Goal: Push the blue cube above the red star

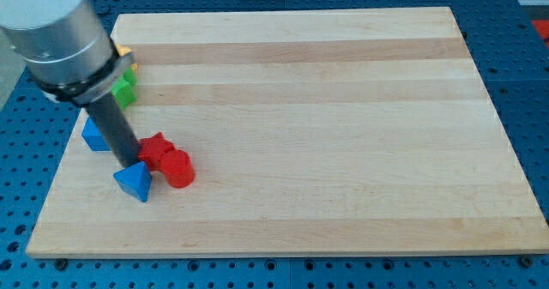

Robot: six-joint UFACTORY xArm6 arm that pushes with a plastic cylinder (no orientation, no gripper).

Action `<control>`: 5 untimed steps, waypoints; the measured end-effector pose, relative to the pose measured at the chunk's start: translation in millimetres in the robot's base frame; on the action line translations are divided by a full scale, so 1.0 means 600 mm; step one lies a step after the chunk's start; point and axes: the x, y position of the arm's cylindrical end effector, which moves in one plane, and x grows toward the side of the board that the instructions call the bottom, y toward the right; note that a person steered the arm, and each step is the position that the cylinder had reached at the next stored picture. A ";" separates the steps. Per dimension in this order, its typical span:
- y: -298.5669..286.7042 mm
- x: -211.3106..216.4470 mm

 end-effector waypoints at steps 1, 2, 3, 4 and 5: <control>0.000 0.000; -0.071 0.000; -0.120 0.000; -0.152 -0.023; -0.152 -0.023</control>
